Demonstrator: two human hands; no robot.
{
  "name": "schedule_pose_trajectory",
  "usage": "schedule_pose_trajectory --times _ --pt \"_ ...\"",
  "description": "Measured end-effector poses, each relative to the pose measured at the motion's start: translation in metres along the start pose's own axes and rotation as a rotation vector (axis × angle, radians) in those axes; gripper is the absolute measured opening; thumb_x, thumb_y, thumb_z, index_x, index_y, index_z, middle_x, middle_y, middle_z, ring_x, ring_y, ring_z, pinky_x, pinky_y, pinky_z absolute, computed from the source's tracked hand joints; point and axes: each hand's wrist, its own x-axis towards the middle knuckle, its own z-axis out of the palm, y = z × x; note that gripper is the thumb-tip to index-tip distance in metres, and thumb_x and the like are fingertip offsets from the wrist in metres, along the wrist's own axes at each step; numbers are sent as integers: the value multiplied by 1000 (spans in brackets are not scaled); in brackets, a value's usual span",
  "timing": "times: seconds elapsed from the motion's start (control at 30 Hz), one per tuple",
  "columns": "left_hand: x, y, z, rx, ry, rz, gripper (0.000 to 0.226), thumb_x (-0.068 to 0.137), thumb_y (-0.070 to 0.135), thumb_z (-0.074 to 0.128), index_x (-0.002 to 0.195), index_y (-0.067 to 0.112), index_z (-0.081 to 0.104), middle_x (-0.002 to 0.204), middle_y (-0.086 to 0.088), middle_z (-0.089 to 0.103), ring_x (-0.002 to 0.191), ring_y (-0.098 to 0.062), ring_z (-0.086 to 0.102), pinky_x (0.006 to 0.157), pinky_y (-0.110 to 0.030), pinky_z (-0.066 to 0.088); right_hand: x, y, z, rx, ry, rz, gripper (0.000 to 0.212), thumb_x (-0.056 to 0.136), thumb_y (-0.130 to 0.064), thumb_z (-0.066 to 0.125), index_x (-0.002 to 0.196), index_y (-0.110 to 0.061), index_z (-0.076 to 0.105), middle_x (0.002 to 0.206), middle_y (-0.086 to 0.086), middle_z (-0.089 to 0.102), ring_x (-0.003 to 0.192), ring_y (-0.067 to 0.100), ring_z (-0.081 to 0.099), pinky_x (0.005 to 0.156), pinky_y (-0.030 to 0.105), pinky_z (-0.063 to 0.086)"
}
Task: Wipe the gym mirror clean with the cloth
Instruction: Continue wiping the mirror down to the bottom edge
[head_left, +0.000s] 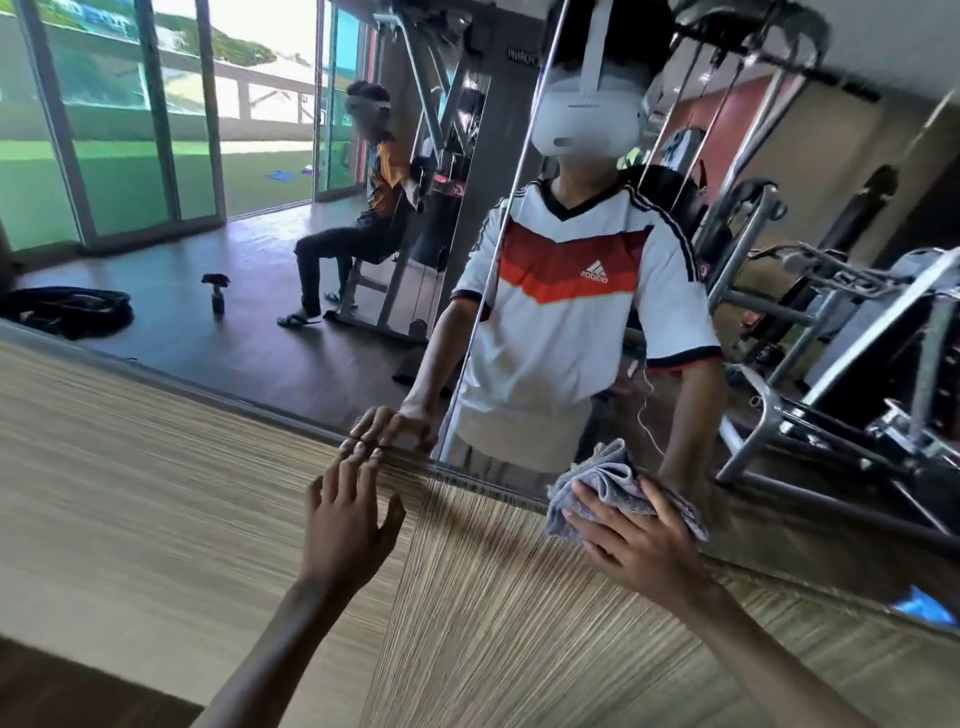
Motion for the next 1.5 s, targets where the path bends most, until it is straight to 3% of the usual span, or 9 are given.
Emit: schedule_pose_trajectory --times 0.37,0.63,0.77,0.9,1.03,1.1,1.2,1.37,1.5 --pt "-1 9 11 -57 87 -199 49 85 31 43 116 -2 60 127 -27 56 118 -43 50 90 -55 41 127 -88 39 91 58 -3 35 102 -17 45 130 -24 64 147 -5 53 131 12 52 124 45 13" --pt "-5 140 54 -424 107 -561 93 88 58 32 158 0 11 164 -27 -2 153 -41 5 119 -56 16 -20 7 25 117 86 -28 22 93 -16 63 111 -22 74 121 -7 70 102 9 68 123 45 20" --pt "-14 226 78 -512 140 -649 84 90 34 35 153 -13 5 156 -43 -4 150 -51 -1 113 -16 -21 -134 80 3 21 90 -28 32 95 -22 62 126 -20 67 138 -2 61 115 16 65 118 45 30" --pt "-14 258 102 -566 205 -753 81 88 26 29 152 -14 2 157 -41 -5 151 -49 -3 121 -32 -11 -239 151 -26 4 15 11 33 101 -24 48 131 -21 61 145 -2 53 118 13 61 119 42 27" --pt "-18 251 114 -590 180 -714 75 98 26 33 156 -6 -1 159 -36 -14 151 -45 -11 115 -19 -17 -286 182 -42 -13 -58 51 34 99 -25 50 131 -21 61 144 -4 53 120 11 55 122 42 20" --pt "-18 247 113 -581 148 -712 70 106 19 40 158 0 -3 160 -32 -19 152 -42 -14 121 -37 -10 -283 174 -42 -23 -46 87 32 98 -24 52 126 -20 68 143 -2 55 121 12 56 121 44 21" --pt "-16 252 106 -586 127 -730 69 106 11 42 158 1 -3 160 -30 -20 152 -40 -15 121 -41 -7 -252 142 -34 -38 -22 72 36 92 -19 61 127 -18 68 147 0 52 128 15 54 121 47 23" --pt "-18 250 98 -669 94 -746 87 88 41 34 158 4 -2 161 -27 -21 152 -36 -17 118 -30 -9 -123 57 -5 -47 -81 -19 45 93 -13 44 133 -21 63 143 -5 56 133 13 49 125 49 4" --pt "-22 250 97 -726 110 -765 90 81 41 28 159 7 -2 163 -23 -20 153 -30 -17 106 -10 -17 -52 11 3 1 -210 -68 52 96 -22 31 145 -21 50 152 -6 46 144 15 36 125 48 0"
